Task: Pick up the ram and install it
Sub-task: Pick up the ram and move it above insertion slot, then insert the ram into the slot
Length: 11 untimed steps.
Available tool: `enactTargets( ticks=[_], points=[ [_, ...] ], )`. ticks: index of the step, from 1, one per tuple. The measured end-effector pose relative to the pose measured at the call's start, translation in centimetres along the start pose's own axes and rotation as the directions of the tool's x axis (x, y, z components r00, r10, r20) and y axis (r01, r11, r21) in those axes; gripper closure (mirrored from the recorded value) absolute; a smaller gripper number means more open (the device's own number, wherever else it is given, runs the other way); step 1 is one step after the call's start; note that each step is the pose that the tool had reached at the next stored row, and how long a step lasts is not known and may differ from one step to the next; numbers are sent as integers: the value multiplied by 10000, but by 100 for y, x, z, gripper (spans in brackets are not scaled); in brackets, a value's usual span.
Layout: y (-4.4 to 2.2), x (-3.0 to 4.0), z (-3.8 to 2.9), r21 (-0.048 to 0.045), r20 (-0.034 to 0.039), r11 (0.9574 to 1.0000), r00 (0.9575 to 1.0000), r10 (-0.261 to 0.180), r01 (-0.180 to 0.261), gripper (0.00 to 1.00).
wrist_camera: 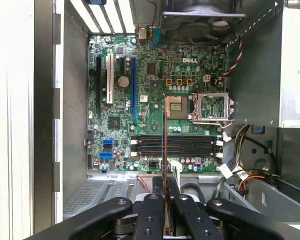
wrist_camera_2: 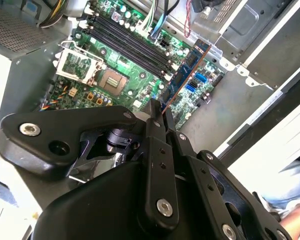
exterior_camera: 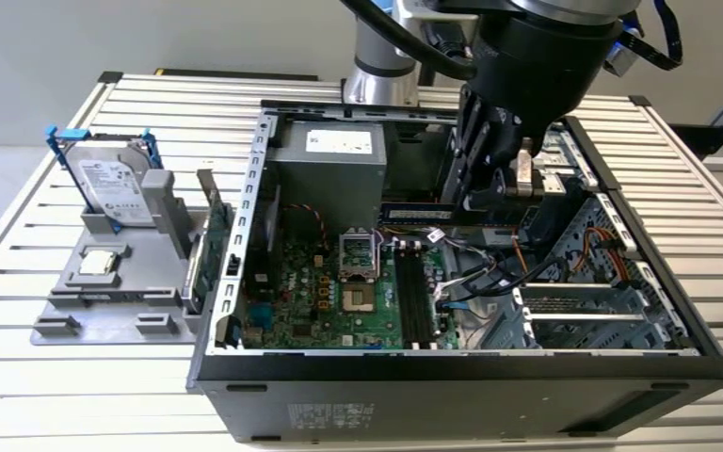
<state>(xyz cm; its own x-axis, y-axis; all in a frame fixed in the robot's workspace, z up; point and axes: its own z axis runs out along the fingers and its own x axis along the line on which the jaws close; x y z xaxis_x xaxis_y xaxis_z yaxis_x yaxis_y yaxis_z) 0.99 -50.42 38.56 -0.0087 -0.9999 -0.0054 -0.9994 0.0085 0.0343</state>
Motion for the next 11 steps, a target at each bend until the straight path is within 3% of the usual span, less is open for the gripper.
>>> enactTargets(
  ticks=[5,11],
  points=[
    [0,0,0,2,12,9994,9994,346,-346,100],
    [0,0,0,1,16,9989,9989,463,-463,100]
  ],
)
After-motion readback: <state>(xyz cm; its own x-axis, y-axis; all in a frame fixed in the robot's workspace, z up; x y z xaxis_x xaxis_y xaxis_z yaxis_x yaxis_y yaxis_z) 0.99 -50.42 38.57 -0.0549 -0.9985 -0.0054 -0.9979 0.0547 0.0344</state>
